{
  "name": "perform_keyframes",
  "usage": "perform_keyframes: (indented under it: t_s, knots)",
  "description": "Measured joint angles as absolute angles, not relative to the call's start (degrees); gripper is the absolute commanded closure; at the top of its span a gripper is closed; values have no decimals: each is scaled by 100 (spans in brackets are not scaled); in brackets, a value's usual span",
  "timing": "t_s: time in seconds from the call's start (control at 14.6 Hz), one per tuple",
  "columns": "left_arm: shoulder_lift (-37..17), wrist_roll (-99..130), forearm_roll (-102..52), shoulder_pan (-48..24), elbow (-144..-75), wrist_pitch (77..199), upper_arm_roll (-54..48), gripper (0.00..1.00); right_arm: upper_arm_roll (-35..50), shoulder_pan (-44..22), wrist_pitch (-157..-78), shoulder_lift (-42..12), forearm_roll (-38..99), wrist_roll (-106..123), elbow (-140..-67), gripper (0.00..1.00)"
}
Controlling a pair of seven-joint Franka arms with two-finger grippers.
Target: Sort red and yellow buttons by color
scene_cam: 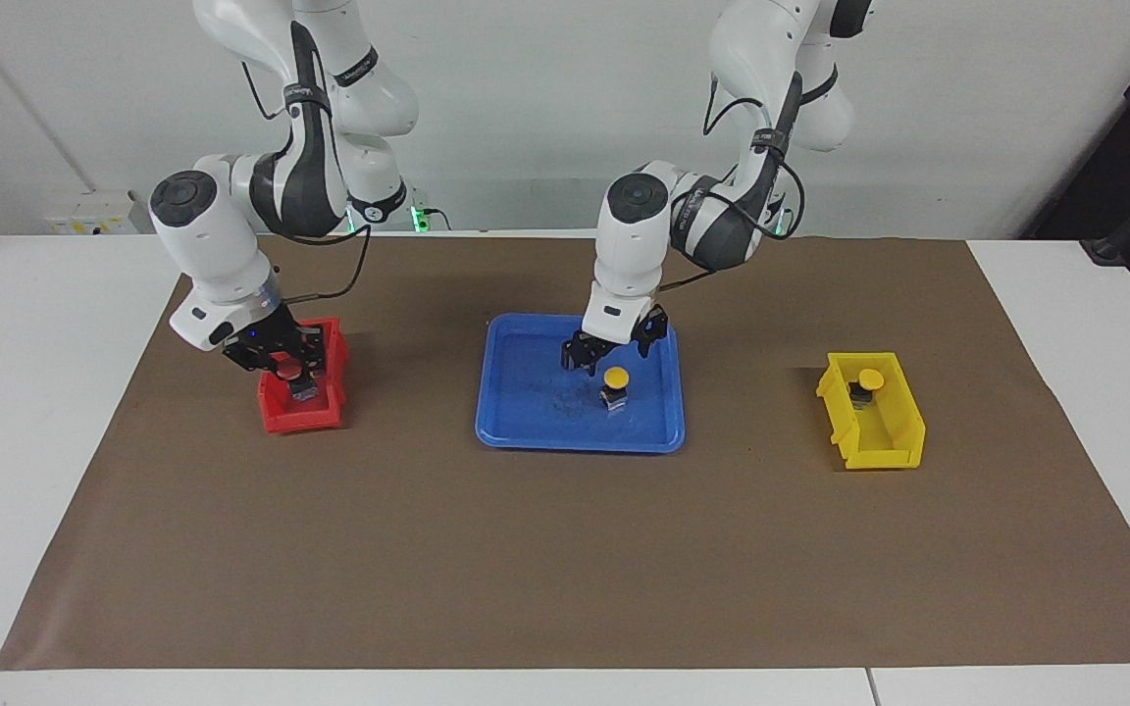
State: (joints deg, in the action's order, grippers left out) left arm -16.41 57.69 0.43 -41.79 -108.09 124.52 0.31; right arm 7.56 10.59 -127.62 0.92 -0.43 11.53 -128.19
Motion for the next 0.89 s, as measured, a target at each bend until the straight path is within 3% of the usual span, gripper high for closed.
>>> perform_keyframes:
  t_s: [0.21,0.34,0.41,0.48,0.55,0.62,0.89]
  knots:
    - [-1755,5777,43,-4179,-10786,12531,47,3,756,1073,-13265,98,-40,1199,-13148,80]
    - [-1754,5778,43,-4174,-10715,12531,78,22,757,1073,-13493,97,-39,1199,-13305,79]
    - [-1754,5779,43,-4171,-10687,12528,95,56,758,1073,-13583,97,-39,1199,-13368,77]
    - [-1754,5784,43,-4169,-10678,12526,107,82,758,1073,-13642,97,-39,1200,-13416,64]
    - [-1755,5789,43,-4168,-10678,12524,112,91,758,1073,-13678,97,-38,1201,-13445,48]
    - [-1755,5793,43,-4168,-10678,12524,113,98,758,1073,-13709,97,-38,1203,-13459,42]
    - [-1756,5877,43,-4168,-10662,12504,115,98,756,1097,-13686,106,-37,1418,-13417,39]
